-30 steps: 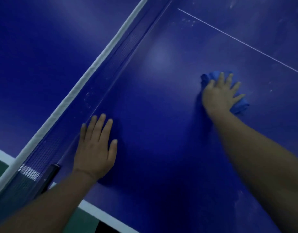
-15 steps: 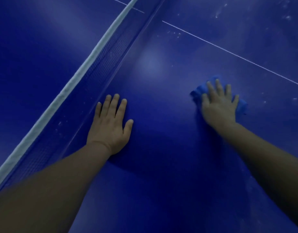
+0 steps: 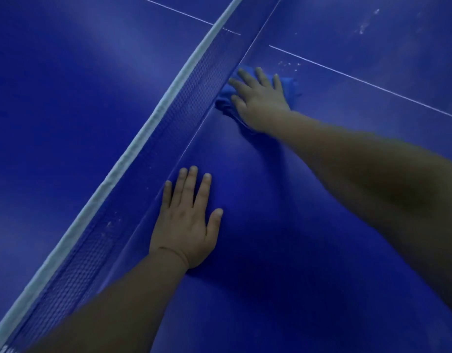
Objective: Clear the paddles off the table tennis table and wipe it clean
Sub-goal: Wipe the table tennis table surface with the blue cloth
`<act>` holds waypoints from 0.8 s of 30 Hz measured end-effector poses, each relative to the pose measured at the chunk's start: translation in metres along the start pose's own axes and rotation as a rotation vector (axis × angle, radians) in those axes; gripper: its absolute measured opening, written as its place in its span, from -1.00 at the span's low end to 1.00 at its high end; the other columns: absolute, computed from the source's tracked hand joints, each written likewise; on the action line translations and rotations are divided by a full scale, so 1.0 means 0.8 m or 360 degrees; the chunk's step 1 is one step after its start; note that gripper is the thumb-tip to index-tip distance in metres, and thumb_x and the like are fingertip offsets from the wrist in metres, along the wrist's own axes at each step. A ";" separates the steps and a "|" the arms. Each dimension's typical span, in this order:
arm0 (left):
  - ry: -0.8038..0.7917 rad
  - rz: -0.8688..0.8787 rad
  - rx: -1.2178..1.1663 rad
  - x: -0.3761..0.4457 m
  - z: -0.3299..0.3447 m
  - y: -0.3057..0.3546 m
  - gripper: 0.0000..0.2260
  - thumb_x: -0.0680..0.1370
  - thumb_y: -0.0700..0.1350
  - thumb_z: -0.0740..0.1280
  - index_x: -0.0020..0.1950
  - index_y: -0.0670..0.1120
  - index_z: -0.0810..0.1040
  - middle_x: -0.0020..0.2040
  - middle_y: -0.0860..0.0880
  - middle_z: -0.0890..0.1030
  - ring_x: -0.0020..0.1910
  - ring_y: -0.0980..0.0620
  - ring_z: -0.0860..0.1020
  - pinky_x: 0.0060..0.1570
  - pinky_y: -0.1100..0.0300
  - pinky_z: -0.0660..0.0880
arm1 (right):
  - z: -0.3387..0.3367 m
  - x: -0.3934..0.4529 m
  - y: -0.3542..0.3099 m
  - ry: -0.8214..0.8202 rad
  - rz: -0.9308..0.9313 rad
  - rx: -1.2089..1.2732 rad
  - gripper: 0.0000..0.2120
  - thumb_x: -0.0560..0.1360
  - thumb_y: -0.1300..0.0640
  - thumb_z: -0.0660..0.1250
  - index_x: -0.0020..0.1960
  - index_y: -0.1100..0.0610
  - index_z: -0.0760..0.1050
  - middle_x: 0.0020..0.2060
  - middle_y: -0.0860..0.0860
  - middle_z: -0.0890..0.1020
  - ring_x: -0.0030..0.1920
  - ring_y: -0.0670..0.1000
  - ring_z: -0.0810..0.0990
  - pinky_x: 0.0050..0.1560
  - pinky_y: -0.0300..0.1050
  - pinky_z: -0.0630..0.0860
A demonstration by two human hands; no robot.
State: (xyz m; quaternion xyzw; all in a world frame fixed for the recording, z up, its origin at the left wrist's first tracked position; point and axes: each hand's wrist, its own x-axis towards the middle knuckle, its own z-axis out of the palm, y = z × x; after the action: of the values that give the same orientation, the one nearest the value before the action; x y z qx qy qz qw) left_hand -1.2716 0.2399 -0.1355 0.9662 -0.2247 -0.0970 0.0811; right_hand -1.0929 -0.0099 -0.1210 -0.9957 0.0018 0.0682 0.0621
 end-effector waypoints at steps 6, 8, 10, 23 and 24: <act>-0.0077 -0.0046 0.0047 0.002 -0.005 0.002 -0.34 0.57 0.29 -0.27 0.60 0.01 -0.26 0.63 -0.07 -0.25 0.57 0.01 -0.35 0.53 -0.04 -0.33 | 0.028 -0.085 -0.087 -0.0054 -0.0248 0.0036 -0.48 0.66 -0.15 -0.07 0.59 -0.10 0.09 0.61 -0.06 0.05 0.60 0.13 -0.07 0.51 0.33 -0.15; -0.0106 -0.0042 0.0038 0.003 -0.007 0.004 -0.32 0.56 0.30 -0.27 0.61 0.00 -0.25 0.62 -0.06 -0.27 0.57 0.01 -0.36 0.53 -0.03 -0.34 | 0.019 -0.092 -0.029 0.0039 -0.0092 -0.0047 -0.47 0.62 -0.14 -0.10 0.57 -0.09 0.17 0.59 -0.03 0.14 0.58 0.15 0.06 0.48 0.35 0.02; -0.0115 -0.0044 0.0063 0.003 -0.008 0.002 -0.31 0.55 0.30 -0.29 0.61 0.00 -0.26 0.62 -0.06 -0.29 0.57 0.00 -0.37 0.54 -0.04 -0.34 | 0.013 -0.102 0.057 0.0223 0.0444 -0.0042 -0.47 0.61 -0.11 -0.09 0.55 -0.05 0.21 0.58 0.00 0.17 0.56 0.20 0.10 0.46 0.39 0.06; -0.0115 -0.0026 0.0047 0.092 -0.022 0.011 -0.34 0.60 0.28 -0.18 0.63 0.01 -0.21 0.63 -0.05 -0.27 0.58 0.01 -0.32 0.54 0.01 -0.32 | 0.007 -0.103 0.097 0.0132 0.0513 0.0007 -0.49 0.67 -0.13 -0.01 0.60 -0.11 0.10 0.61 -0.09 0.04 0.60 0.13 -0.06 0.52 0.33 -0.13; -0.0099 -0.0020 0.0073 0.092 -0.020 0.010 -0.34 0.60 0.29 -0.20 0.63 0.01 -0.22 0.63 -0.05 -0.27 0.58 0.01 -0.32 0.54 0.00 -0.32 | 0.006 -0.104 0.108 0.0119 0.0570 0.0036 -0.49 0.66 -0.13 -0.02 0.60 -0.11 0.09 0.61 -0.09 0.04 0.60 0.14 -0.07 0.51 0.33 -0.14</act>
State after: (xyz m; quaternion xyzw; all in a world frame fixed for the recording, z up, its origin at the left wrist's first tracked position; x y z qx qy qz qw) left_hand -1.2068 0.2012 -0.1297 0.9657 -0.2233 -0.1222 0.0513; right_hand -1.1767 -0.0959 -0.1249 -0.9806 0.1823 0.0409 0.0600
